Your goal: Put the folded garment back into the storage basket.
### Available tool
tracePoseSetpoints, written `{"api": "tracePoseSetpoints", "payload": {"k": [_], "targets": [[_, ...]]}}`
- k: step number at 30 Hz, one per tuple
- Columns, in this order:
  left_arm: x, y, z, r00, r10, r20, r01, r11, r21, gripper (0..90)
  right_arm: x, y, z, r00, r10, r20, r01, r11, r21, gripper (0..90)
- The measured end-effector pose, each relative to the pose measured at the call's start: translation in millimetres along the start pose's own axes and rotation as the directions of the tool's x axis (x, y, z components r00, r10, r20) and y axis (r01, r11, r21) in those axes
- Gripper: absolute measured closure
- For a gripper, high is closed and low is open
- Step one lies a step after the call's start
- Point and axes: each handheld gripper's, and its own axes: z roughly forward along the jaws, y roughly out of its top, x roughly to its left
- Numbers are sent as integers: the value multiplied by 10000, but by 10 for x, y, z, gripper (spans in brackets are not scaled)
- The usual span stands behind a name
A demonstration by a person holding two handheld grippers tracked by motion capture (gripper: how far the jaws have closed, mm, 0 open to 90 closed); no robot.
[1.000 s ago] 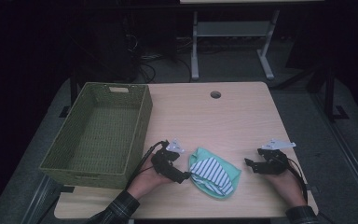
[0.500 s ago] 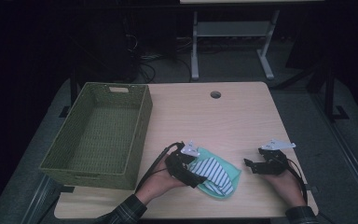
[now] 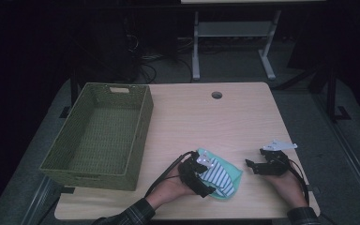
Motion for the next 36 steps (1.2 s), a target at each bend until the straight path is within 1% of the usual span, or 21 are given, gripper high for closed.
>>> {"api": "tracePoseSetpoints", "payload": {"k": [1,2,3,4,5,6,8,10,12,13,14,16,18,22,24,25,27,30,32,33,36], "targets": [[6,-5,3,9999,116,-15,-115,9998,182,134,0,0,0,10000,-1,2,1,10000,4,216],[4,-17,18,9999,163,-43,-161,9996,236,133,0,0,0,10000,0,1,0,10000,1,216],[4,-21,22,9998,197,-52,-196,9996,222,132,0,0,0,10000,-1,-1,1,10000,-1,216],[-5,-22,28,9999,106,-42,-106,9998,147,132,0,0,0,10000,-4,0,4,10000,-2,216],[-1,-22,23,9998,201,-38,-200,9995,224,132,0,0,0,10000,-3,1,3,10000,4,216],[-7,-29,32,9999,144,-66,-143,9998,137,132,0,0,0,10000,0,0,0,10000,-1,216],[-11,-42,36,9995,298,-115,-297,9995,121,134,0,0,0,10000,-2,0,2,10000,-1,216],[-23,-49,42,9995,243,-209,-242,9997,72,137,0,0,0,10000,-4,3,4,10000,3,216],[-27,-49,39,9989,331,-335,-325,9993,178,149,0,0,0,10000,5,0,-5,10000,-1,217],[-41,-48,44,9987,272,-440,-267,9996,128,156,0,0,0,10000,10,8,-10,10000,-1,216],[-40,-45,32,9968,538,-592,-519,9981,340,177,0,0,0,10000,20,12,-20,10000,1,217],[-58,-48,34,9950,582,-814,-558,9980,306,224,0,-1,0,10000,26,11,-26,10000,2,217],[-56,-51,27,9933,696,-925,-667,9972,338,262,0,-1,0,10000,27,13,-27,10000,1,216],[-48,-54,7,9925,666,-1020,-637,9975,317,354,-1,-1,0,10000,27,16,-27,10000,-5,217],[-46,-53,-8,9926,659,-1018,-628,9975,339,409,-1,-1,0,10000,30,18,-30,10000,-6,217],[-48,-54,-10,9927,650,-1012,-620,9975,326,456,-2,-1,0,10000,26,22,-26,10000,-8,217],[-46,-54,-18,9928,669,-991,-640,9974,319,518,-2,-1,0,10000,33,29,-33,10000,-6,217],[-20,-54,-27,9932,668,-958,-642,9975,296,612,-2,-1,0,10000,39,35,-39,10000,-7,217],[9,-53,-36,9949,561,-841,-538,9981,296,651,-2,-1,0,10000,53,40,-53,10000,-7,217],[18,-54,-36,9950,520,-853,-502,9985,237,669,-2,-1,0,10000,51,42,-51,10000,-7,217],[38,-54,-42,9957,504,-778,-486,9985,250,697,-3,-1,-1,10000,73,47,-73,10000,-6,217]]}}
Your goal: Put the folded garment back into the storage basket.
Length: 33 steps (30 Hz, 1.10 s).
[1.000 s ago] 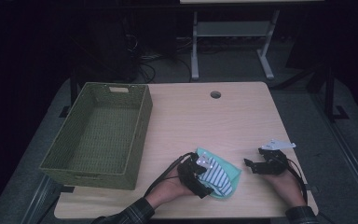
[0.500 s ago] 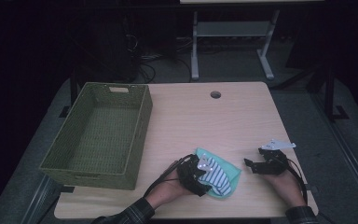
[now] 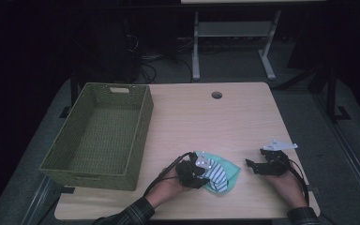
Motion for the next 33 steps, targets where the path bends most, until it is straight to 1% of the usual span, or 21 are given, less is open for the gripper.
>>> {"api": "tracePoseSetpoints", "payload": {"k": [3,4,5,7,8,9,13,14,15,16,17,18,20,23,26,27,29,30,31,32,33], "targets": [[12,0,-2,10000,5,62,-4,10000,-20,710,-1,0,0,10000,-5,5,5,10000,2,217],[13,-3,1,9998,-180,121,182,9997,-148,713,0,0,0,10000,12,3,-12,10000,5,217],[27,-2,-9,9997,-148,207,149,9999,-53,716,0,0,0,10000,1,5,-1,10000,3,217],[37,-2,-11,9994,-196,274,199,9997,-106,719,-1,0,0,10000,-2,4,2,10000,4,216],[34,-1,-12,9989,-323,348,330,9993,-179,719,-1,0,0,10000,-3,6,3,10000,6,216],[47,1,-26,9993,-143,360,144,9999,-34,720,0,1,0,10000,4,10,-4,10000,8,216],[59,18,-67,9987,-128,493,134,9998,-110,721,0,1,0,10000,1,11,-1,10000,10,216],[50,23,-73,9979,-342,543,359,9989,-305,722,-1,0,0,10000,-13,9,13,10000,7,216],[54,28,-84,9976,-356,589,376,9987,-347,722,-1,1,0,10000,-10,10,10,10000,13,216],[62,35,-106,9976,-298,624,319,9990,-323,723,-1,0,0,10000,-11,9,11,10000,11,216],[65,40,-124,9973,-351,648,378,9985,-406,723,-1,1,0,10000,-9,10,9,10000,12,216],[84,48,-159,9972,-300,687,329,9986,-403,723,-1,0,0,10000,-8,13,8,10000,11,216],[100,65,-210,9964,-457,720,502,9968,-622,723,-2,0,0,10000,-19,13,19,10000,7,216],[153,88,-304,9961,-438,771,496,9959,-754,724,-2,0,0,10000,-14,12,14,10000,12,215],[202,109,-397,9953,-533,814,607,9940,-911,724,-2,0,0,10000,-26,15,26,10000,9,215],[211,114,-415,9947,-601,831,681,9929,-975,724,-1,0,0,10000,-11,14,11,10000,13,215],[240,123,-448,9946,-552,874,637,9933,-969,724,-2,0,0,10000,-14,15,14,10000,12,215],[244,129,-456,9942,-616,880,704,9924,-1004,724,-2,0,0,10000,-14,16,14,10000,10,215],[254,135,-472,9946,-573,865,657,9931,-974,724,-2,0,0,10000,-16,16,16,10000,11,215],[257,142,-483,9941,-660,866,749,9918,-1037,725,-1,0,0,10000,-11,15,11,10000,13,215],[270,151,-503,9941,-650,869,741,9917,-1049,725,-1,0,0,10000,-11,15,11,10000,15,215]]}}
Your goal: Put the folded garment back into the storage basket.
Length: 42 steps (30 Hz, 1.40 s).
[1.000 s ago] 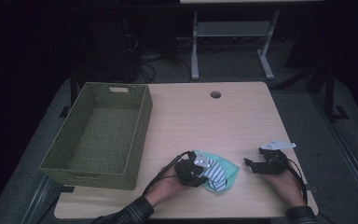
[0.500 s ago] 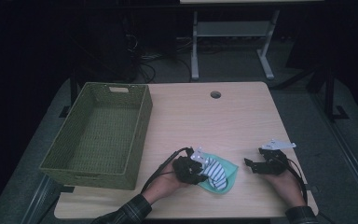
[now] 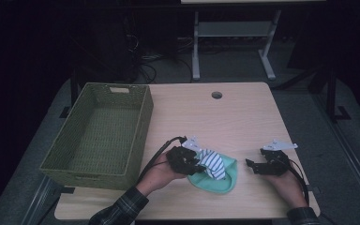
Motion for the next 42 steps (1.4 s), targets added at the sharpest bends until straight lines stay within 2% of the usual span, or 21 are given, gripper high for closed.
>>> {"api": "tracePoseSetpoints", "payload": {"k": [6,9,12,15,23,25,29,31,34,39,42], "targets": [[22,17,4,9999,15,-135,-15,10000,-3,723,0,0,0,10000,0,1,0,10000,-3,215],[19,-19,100,9999,-30,-119,33,9998,210,721,0,0,0,10000,0,0,0,10000,-3,215],[17,-49,163,9997,209,-95,-204,9985,509,721,0,0,0,10000,-8,1,8,10000,-5,215],[21,-86,198,9999,159,57,-162,9979,631,713,0,0,0,10000,6,-2,-6,10000,-4,215],[-39,-192,317,9987,23,515,-66,9964,844,594,0,0,0,10000,0,2,0,10000,-1,215],[-60,-211,346,9980,-78,631,23,9962,871,527,-1,0,1,10000,-15,4,15,10000,-7,215],[-101,-237,406,9975,79,697,-163,9926,1202,442,0,0,1,10000,-14,3,14,10000,-6,215],[-127,-249,436,9978,160,650,-239,9922,1227,406,-1,0,1,10000,-16,3,16,10000,-7,215],[-141,-250,440,9978,332,566,-402,9909,1283,399,1,0,0,10000,2,4,-2,10000,-4,215],[-174,-264,454,9974,722,66,-724,9902,1195,472,0,-1,1,10000,-13,5,13,10000,-9,215],[-199,-268,459,9927,1174,-291,-1128,9853,1283,505,1,0,1,10000,-1,5,1,10000,-9,215]]}}
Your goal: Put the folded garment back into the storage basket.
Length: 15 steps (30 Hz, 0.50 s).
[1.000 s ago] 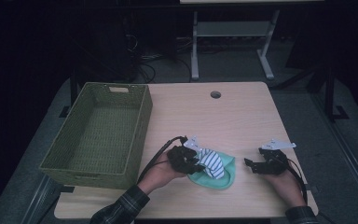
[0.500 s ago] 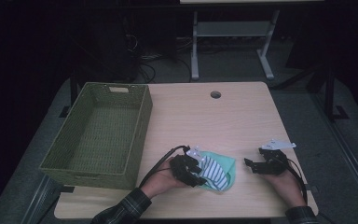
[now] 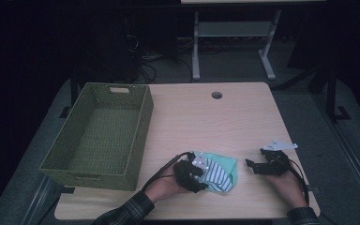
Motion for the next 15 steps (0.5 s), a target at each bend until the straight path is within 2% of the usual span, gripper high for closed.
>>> {"api": "tracePoseSetpoints", "payload": {"k": [1,2,8,10,12,13,15], "targets": [[-16,-1,8,9999,-50,-118,50,10000,-77,522,0,0,0,10000,-3,3,3,10000,0,215],[-15,0,4,9996,139,-238,-139,9999,11,542,0,0,0,10000,-2,0,2,10000,-2,215],[2,-14,1,9988,17,-488,-22,9999,-115,656,0,-1,0,10000,-2,0,2,10000,-3,215],[22,-15,-5,9989,-29,-461,24,9999,-102,701,0,-1,0,10000,-1,-1,1,10000,-2,215],[40,-19,-2,9988,-241,-418,231,9994,-246,739,0,-1,0,10000,1,-2,-1,10000,-2,215],[52,-18,-10,9991,-151,-401,145,9998,-151,752,0,0,0,10000,7,-3,-7,10000,-2,215],[70,-17,-14,9988,-393,-286,388,9991,-176,765,0,0,0,10000,9,-4,-9,10000,1,215]]}}
